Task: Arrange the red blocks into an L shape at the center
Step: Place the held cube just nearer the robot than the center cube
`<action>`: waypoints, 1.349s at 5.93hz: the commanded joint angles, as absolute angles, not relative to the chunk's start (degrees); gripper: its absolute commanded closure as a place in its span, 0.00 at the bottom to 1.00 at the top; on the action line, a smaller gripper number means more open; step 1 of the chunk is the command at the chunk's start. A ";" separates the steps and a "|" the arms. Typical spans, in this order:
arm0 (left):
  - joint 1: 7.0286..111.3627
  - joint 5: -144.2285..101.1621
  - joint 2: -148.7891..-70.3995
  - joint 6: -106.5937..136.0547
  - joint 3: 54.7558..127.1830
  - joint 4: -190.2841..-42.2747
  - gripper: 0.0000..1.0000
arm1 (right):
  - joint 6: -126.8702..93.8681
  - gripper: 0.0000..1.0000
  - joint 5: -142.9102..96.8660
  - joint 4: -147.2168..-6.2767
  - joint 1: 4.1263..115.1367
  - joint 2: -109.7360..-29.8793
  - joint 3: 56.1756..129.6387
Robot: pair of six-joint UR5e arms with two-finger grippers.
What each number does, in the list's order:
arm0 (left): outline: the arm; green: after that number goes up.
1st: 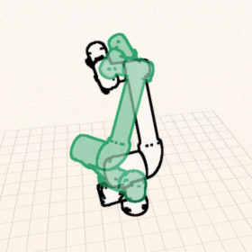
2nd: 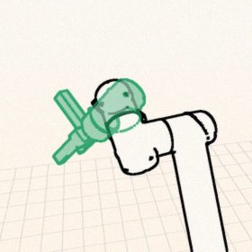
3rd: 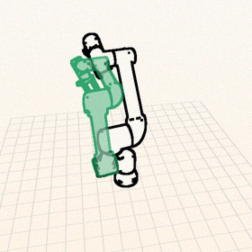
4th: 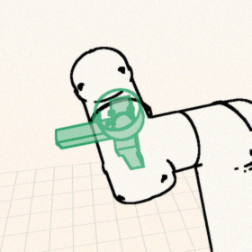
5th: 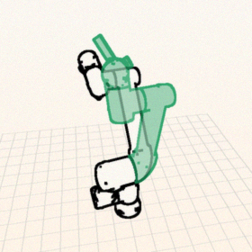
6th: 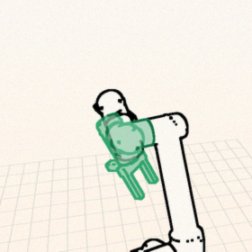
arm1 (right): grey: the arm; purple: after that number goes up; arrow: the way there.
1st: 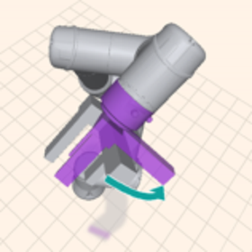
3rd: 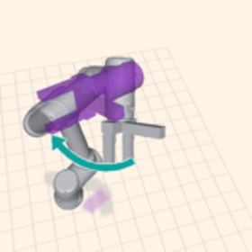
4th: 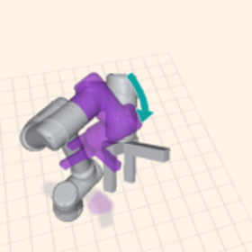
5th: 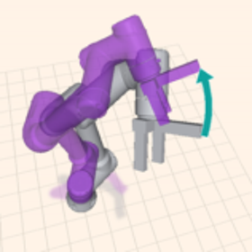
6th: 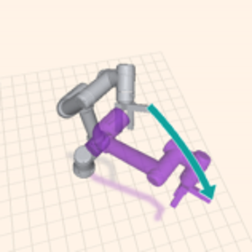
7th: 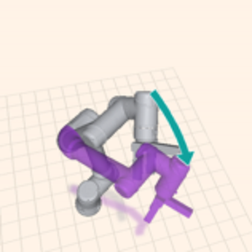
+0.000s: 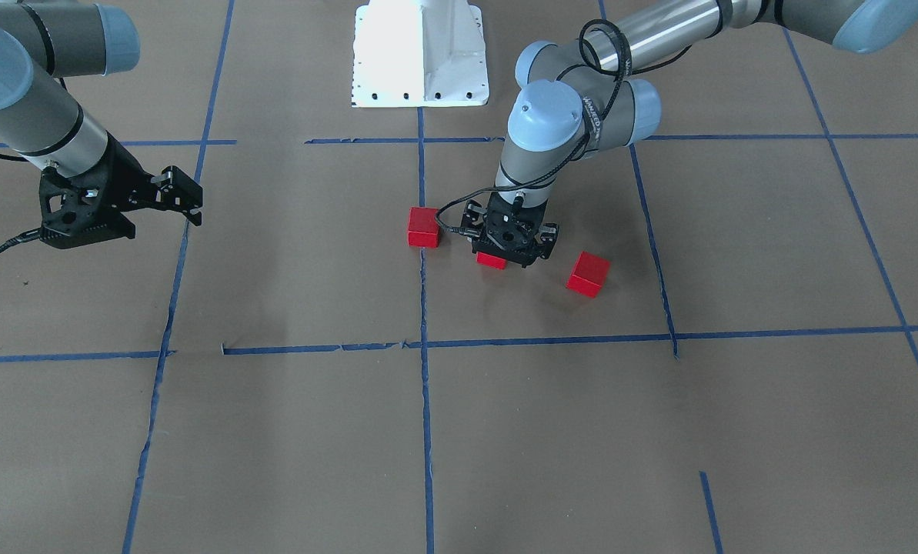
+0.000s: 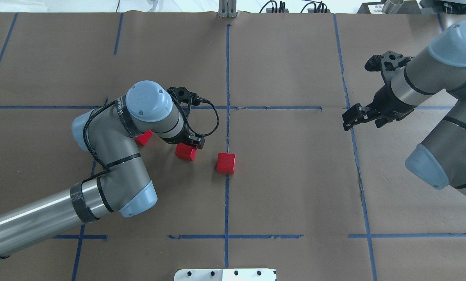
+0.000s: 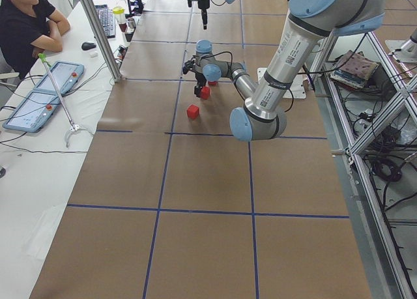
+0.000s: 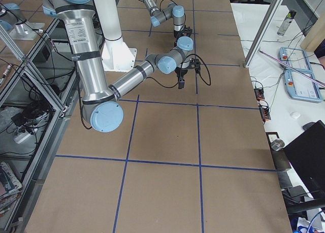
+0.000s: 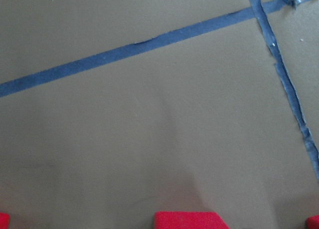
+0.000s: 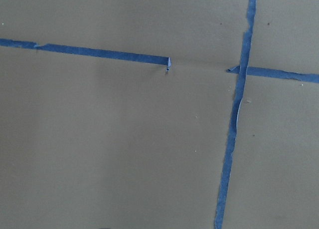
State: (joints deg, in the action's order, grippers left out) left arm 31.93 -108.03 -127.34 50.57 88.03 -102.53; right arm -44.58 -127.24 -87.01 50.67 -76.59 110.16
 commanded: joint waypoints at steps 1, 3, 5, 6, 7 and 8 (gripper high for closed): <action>31.82 -107.93 -128.92 51.50 88.16 -101.70 1.00 | -44.65 0.00 -127.18 -87.01 50.63 -76.55 110.04; 31.82 -106.19 -133.13 54.39 85.28 -102.04 1.00 | -44.82 0.00 -127.09 -87.01 50.54 -76.55 110.13; 31.73 -103.80 -139.38 56.24 78.23 -102.39 1.00 | -45.17 0.00 -127.09 -87.01 50.36 -76.47 110.04; 31.12 -103.80 -140.61 58.08 77.53 -102.39 1.00 | -45.26 0.00 -127.09 -87.01 50.36 -76.46 110.13; 29.72 -103.71 -140.62 59.05 77.35 -102.31 1.00 | -45.26 0.00 -127.09 -87.01 50.36 -76.46 110.13; 29.53 -103.62 -140.63 59.06 77.26 -102.30 1.00 | -45.44 0.00 -127.09 -87.01 50.19 -76.38 110.13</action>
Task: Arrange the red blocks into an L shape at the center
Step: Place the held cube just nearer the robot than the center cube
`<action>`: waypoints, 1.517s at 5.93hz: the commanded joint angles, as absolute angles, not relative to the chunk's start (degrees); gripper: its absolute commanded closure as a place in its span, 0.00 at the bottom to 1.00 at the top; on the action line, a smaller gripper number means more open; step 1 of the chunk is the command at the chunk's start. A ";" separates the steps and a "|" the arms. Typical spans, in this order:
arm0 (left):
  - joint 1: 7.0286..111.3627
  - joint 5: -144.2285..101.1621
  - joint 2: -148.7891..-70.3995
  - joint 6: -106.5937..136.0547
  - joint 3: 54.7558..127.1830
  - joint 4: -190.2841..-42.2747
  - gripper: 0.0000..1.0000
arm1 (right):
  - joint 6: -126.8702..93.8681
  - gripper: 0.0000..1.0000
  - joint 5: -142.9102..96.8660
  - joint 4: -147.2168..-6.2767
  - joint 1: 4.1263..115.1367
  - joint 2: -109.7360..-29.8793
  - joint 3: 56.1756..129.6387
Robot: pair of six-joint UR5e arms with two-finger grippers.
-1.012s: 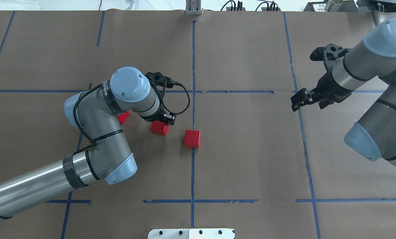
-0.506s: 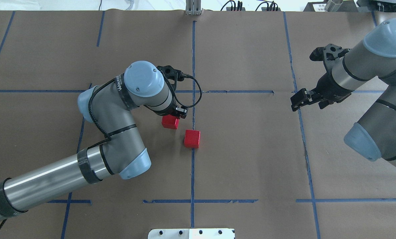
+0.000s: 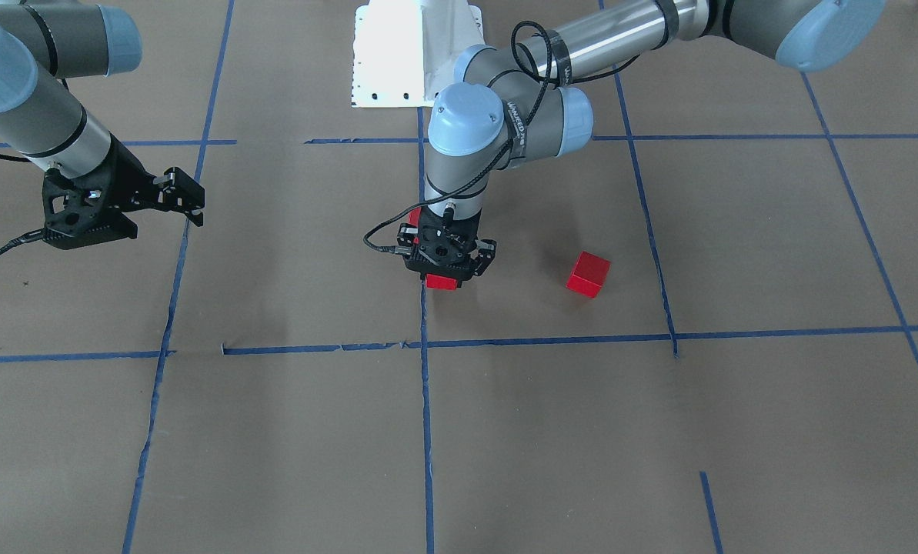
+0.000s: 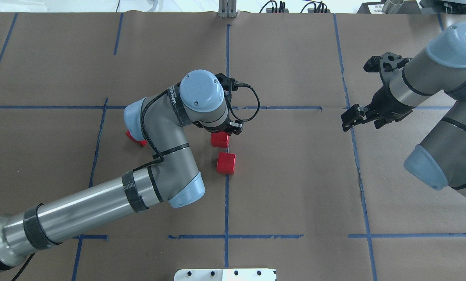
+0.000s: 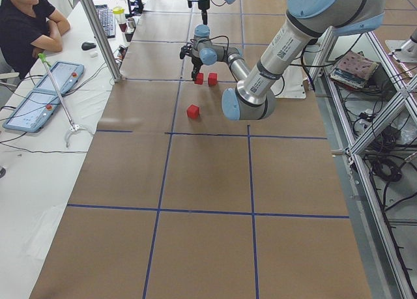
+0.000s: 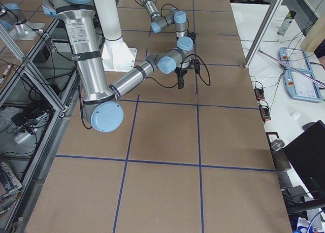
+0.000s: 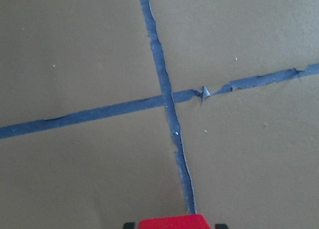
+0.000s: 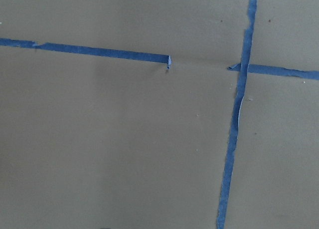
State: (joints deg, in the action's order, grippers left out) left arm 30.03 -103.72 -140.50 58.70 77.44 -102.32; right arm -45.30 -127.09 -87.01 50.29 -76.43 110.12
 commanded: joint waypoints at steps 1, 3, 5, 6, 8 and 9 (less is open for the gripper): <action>29.27 -103.62 -140.63 59.15 77.26 -102.30 1.00 | -45.35 0.00 -127.09 -87.01 49.92 -76.29 110.21; 28.74 -103.62 -140.63 59.15 77.26 -102.30 1.00 | -45.44 0.00 -127.09 -87.01 49.92 -76.11 110.30; 28.04 -103.54 -140.71 60.55 77.26 -102.22 1.00 | -45.35 0.00 -127.18 -86.92 49.92 -76.11 110.22; 27.95 -103.54 -140.97 60.64 77.26 -102.13 1.00 | -45.35 0.00 -127.18 -86.92 49.92 -76.11 110.13; 27.86 -103.54 -141.15 60.82 77.26 -102.13 1.00 | -45.35 0.00 -127.18 -86.84 49.92 -76.11 110.13; 27.86 -103.54 -141.07 60.82 77.26 -102.13 0.99 | -45.35 0.00 -127.18 -86.84 49.92 -76.11 110.13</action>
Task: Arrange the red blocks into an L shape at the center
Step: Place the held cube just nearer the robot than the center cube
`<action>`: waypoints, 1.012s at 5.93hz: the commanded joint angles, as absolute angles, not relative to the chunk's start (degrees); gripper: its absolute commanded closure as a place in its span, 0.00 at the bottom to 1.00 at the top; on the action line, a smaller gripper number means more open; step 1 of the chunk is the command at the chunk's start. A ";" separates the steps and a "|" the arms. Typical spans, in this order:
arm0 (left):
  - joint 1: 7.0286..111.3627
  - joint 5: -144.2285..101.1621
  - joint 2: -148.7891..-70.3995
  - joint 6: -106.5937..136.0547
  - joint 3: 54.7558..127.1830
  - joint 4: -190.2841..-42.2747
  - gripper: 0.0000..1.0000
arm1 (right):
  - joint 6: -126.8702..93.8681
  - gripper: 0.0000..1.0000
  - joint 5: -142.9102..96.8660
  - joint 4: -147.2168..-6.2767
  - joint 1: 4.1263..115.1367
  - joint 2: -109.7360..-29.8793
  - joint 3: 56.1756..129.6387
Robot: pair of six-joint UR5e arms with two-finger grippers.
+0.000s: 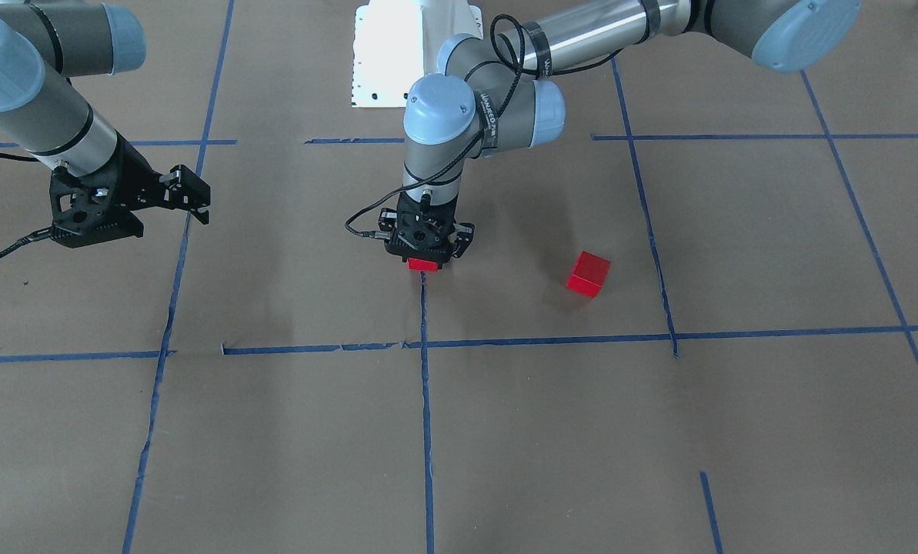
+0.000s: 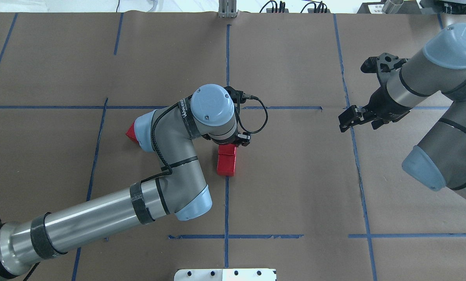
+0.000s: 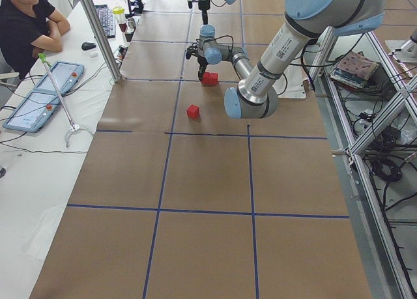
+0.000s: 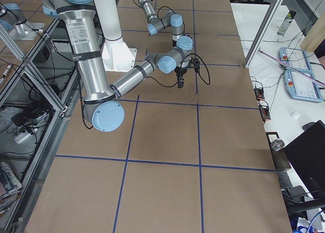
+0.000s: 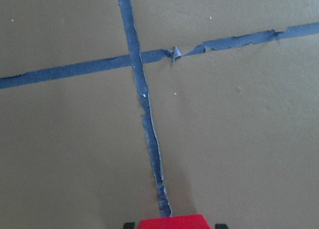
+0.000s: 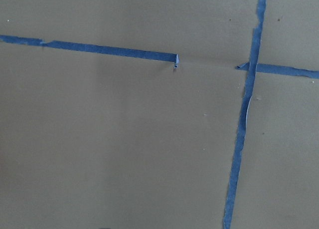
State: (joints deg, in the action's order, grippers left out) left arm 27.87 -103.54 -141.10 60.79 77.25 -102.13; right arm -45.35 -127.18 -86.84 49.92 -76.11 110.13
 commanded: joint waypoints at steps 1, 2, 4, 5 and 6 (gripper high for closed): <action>27.34 -103.36 -140.98 61.69 77.26 -102.13 0.98 | -45.35 0.00 -127.26 -86.84 49.92 -76.11 110.21; 26.29 -100.66 -141.06 62.40 77.26 -102.30 0.97 | -45.35 0.00 -127.27 -86.84 49.92 -76.11 110.30; 26.28 -100.46 -140.98 62.23 77.34 -102.30 0.75 | -45.35 0.00 -127.27 -86.84 49.92 -76.11 110.56; 26.28 -100.37 -140.72 61.79 77.34 -102.30 0.19 | -45.44 0.00 -127.27 -86.84 49.92 -76.11 110.57; 26.28 -100.37 -140.80 61.79 77.43 -102.30 0.00 | -45.44 0.00 -127.27 -86.84 49.92 -76.11 110.57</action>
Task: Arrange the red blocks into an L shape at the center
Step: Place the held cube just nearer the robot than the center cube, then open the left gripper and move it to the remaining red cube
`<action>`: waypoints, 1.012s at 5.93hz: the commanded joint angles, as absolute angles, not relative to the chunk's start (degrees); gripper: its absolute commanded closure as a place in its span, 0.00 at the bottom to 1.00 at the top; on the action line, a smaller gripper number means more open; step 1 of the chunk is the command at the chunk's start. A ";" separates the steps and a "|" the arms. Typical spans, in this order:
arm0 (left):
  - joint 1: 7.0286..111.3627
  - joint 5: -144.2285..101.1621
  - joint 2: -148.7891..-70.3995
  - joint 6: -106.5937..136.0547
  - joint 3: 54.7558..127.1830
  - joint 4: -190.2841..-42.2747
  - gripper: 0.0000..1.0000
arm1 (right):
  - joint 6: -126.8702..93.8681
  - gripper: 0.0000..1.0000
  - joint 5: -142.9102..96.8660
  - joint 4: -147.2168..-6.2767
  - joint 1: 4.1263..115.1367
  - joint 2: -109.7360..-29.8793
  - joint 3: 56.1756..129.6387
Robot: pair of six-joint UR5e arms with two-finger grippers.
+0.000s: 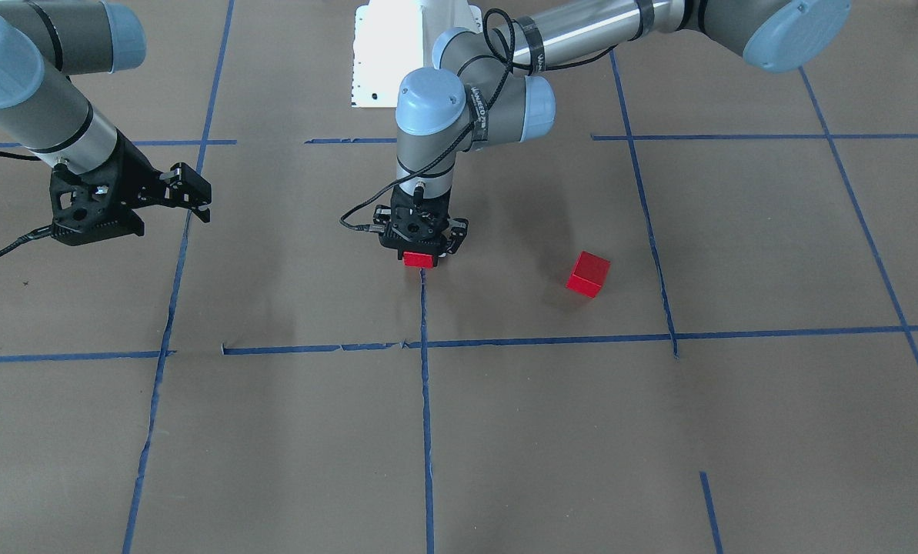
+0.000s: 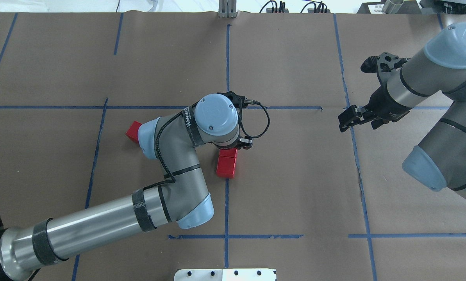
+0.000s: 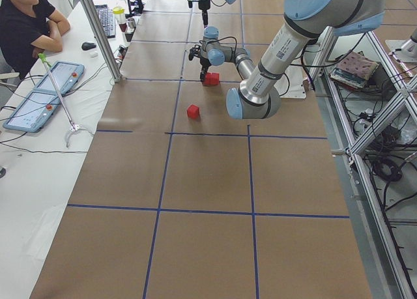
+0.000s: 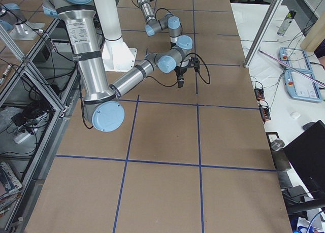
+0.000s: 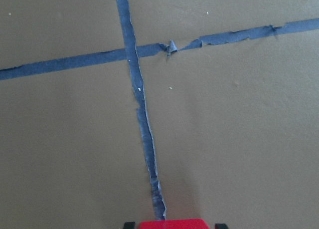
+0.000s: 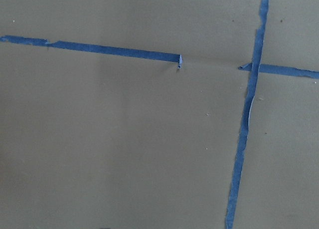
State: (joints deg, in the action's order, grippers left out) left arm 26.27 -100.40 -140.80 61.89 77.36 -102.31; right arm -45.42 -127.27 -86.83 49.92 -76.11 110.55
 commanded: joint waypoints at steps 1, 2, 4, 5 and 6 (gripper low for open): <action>26.37 -100.37 -140.97 61.79 78.21 -102.30 0.00 | -45.44 0.00 -127.35 -86.84 49.92 -76.11 110.83; 26.89 -100.37 -140.89 61.96 79.18 -102.13 0.00 | -45.44 0.00 -127.44 -86.84 50.01 -76.20 111.18; 30.74 -100.81 -138.53 61.61 85.92 -101.51 0.00 | -45.35 0.00 -129.01 -86.84 50.18 -76.64 112.58; 33.20 -102.03 -135.73 60.31 87.78 -101.77 0.00 | -45.35 0.00 -129.11 -86.84 50.36 -76.73 113.11; 36.35 -105.61 -132.31 53.42 90.06 -102.47 0.00 | -45.35 0.00 -129.02 -86.84 50.36 -77.16 113.12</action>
